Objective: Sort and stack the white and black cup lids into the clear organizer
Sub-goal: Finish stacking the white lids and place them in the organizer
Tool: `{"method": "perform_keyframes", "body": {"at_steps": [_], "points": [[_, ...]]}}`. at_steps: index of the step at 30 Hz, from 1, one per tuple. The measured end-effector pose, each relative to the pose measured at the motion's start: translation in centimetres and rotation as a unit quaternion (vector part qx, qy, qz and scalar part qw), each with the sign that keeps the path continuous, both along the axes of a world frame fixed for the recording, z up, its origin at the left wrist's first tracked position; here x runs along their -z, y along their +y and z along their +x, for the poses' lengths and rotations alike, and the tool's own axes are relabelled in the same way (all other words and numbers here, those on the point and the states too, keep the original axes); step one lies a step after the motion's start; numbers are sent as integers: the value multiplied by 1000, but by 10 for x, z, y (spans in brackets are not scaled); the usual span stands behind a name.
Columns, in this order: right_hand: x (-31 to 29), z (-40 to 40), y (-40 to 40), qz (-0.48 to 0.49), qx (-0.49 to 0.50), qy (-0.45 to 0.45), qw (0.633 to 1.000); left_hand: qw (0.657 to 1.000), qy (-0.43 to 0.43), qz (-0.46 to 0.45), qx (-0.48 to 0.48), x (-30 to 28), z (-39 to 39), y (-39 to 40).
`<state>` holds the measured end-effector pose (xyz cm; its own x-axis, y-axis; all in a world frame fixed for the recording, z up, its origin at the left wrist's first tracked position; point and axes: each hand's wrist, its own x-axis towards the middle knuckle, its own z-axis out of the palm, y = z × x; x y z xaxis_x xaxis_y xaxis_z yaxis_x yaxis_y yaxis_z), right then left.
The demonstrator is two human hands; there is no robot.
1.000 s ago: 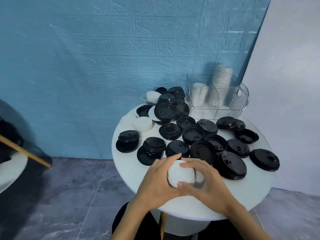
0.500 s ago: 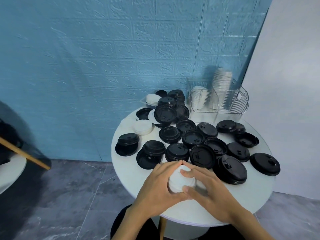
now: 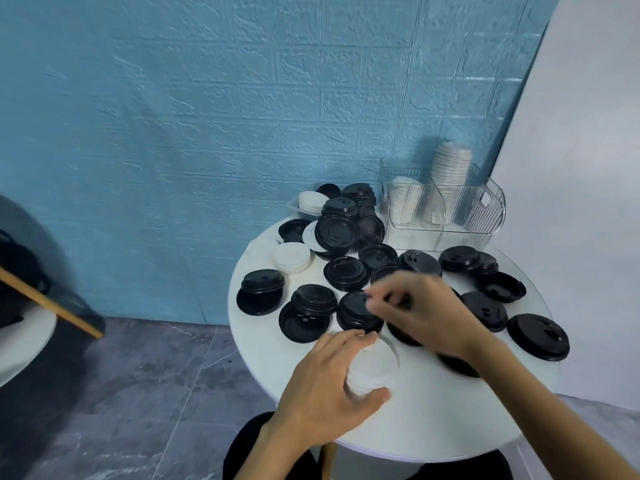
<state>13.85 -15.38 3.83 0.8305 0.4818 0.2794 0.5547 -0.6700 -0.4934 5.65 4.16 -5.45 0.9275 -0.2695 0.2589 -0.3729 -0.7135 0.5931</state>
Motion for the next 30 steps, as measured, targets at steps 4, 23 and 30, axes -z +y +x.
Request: {"method": "perform_keyframes", "body": {"at_steps": [4, 23, 30], "points": [[-4, 81, 33, 12, 49, -43, 998, 1000, -1, -8, 6, 0, 1, 1], [4, 122, 39, -8, 94, -108, 990, 999, 4, -32, 10, 0, 3, 3], [10, 89, -19, -115, 149, -63, 980, 999, 1, -36, 8, 3, 5, 3]]}}
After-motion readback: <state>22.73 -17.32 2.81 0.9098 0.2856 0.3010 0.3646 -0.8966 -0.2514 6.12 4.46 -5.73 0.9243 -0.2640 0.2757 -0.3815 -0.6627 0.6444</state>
